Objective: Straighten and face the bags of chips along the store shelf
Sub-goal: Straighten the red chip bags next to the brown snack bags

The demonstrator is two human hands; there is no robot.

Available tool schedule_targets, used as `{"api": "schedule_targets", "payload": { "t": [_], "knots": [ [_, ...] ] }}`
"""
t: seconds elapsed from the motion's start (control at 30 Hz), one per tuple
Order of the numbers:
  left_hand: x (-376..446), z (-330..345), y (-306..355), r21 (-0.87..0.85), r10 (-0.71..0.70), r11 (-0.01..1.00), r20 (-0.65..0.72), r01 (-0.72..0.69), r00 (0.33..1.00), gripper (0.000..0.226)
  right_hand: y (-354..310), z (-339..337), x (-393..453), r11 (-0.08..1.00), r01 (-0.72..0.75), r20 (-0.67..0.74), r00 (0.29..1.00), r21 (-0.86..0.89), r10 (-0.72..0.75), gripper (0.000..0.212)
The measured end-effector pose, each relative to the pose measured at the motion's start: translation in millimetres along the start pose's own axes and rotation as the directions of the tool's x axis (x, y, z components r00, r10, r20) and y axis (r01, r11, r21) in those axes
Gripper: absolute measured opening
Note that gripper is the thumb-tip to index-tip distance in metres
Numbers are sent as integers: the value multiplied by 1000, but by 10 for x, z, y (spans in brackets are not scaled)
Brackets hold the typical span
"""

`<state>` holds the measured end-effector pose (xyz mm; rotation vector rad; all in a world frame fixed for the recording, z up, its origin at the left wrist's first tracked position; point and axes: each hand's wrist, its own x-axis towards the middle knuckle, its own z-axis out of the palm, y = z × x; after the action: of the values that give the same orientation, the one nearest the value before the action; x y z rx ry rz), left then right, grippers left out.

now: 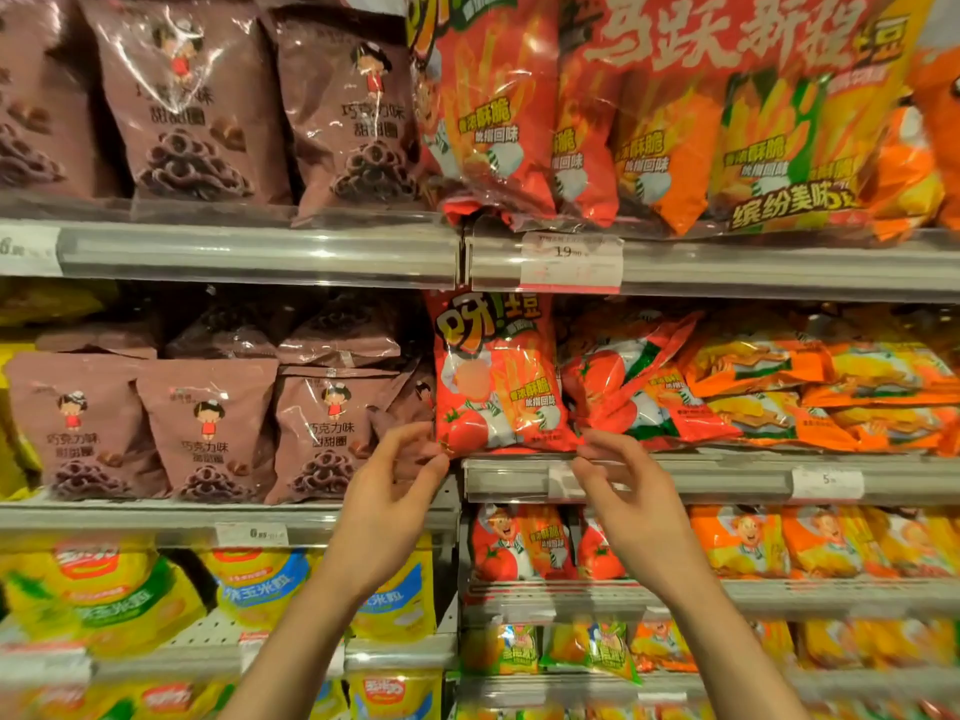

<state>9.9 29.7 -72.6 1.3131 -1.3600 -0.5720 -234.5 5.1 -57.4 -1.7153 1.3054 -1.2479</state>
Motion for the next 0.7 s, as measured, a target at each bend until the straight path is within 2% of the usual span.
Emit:
{"api": "schedule_targets", "payload": {
  "t": [0.2,0.37,0.47,0.7],
  "knots": [
    [-217,280,-83,-120,-63,991,16,64,998,27,324,-388,-314,995,-99,-50,994,16,100,18],
    [-288,689,52,-137,-96,987,-70,86,993,24,549,-951,-233,989,-137,-120,983,51,142,18],
    [-252,998,213,-128,-85,989,-78,75,993,31,669,-1319,-86,993,-114,-122,986,36,117,17],
    [-122,1691,747,-122,-71,991,-155,52,985,28,819,-2015,396,999,-41,-52,998,11,41,16]
  ]
}}
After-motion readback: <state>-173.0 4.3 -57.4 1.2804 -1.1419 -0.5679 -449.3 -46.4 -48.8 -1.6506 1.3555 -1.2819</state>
